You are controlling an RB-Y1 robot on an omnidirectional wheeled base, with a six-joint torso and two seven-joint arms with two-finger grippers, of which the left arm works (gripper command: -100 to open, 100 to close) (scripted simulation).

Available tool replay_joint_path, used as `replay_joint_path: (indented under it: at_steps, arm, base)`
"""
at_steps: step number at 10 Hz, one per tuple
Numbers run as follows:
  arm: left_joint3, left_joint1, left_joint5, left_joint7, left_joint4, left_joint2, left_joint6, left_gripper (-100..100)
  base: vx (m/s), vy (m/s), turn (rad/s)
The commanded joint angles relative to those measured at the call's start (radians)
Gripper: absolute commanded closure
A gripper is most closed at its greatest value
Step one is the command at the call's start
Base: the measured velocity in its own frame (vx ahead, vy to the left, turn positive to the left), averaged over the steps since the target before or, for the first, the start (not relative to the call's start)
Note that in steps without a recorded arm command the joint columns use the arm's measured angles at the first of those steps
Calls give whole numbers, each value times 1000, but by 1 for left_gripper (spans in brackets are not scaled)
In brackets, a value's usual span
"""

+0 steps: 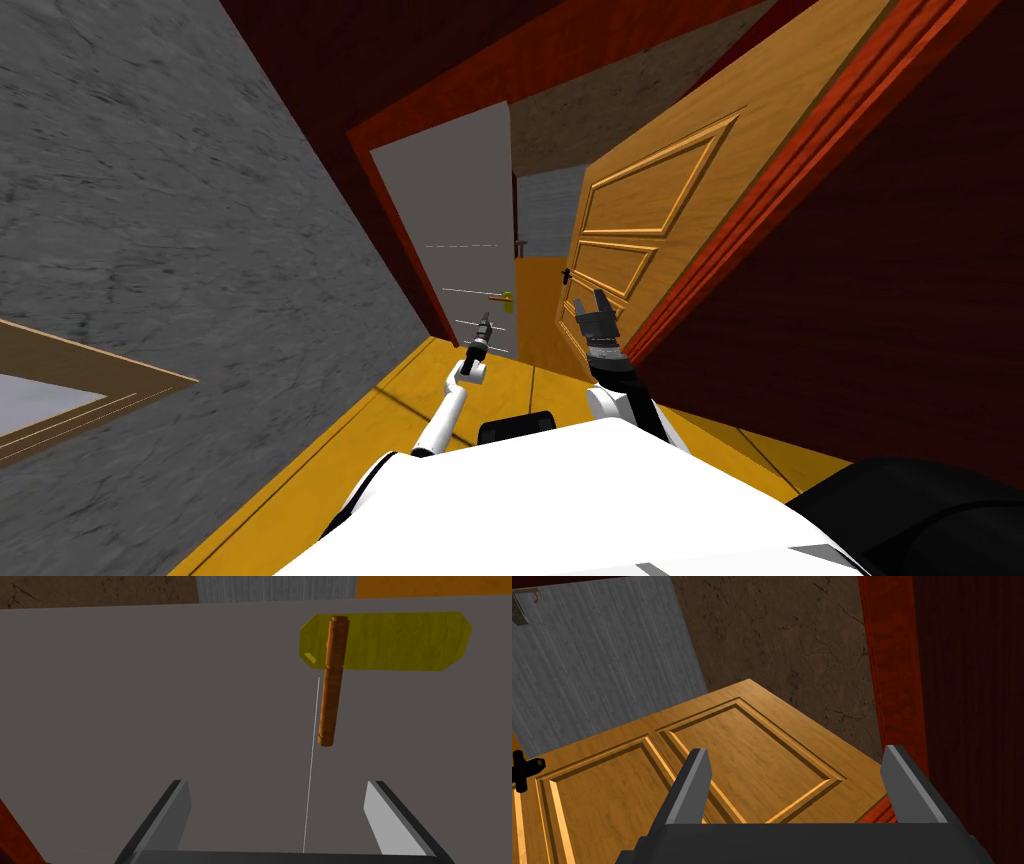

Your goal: Push the door open

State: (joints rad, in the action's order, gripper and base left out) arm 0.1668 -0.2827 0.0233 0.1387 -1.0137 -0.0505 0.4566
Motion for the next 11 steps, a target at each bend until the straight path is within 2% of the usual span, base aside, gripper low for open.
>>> replay_joint_path:
  at_steps: [1,6,9,11]
  arm:
    - [5,-22,2,1,39,5,-3,-100]
    - [19,-81,6,1,136,22,-15,-100]
    - [31,-133,10,2,221,42,-26,-100]
    - [35,-153,11,2,255,51,-30,-100]
  base:
    - [70,91,-51]
    - [66,68,-42]
    - [83,94,-59]
    - [72,81,-46]
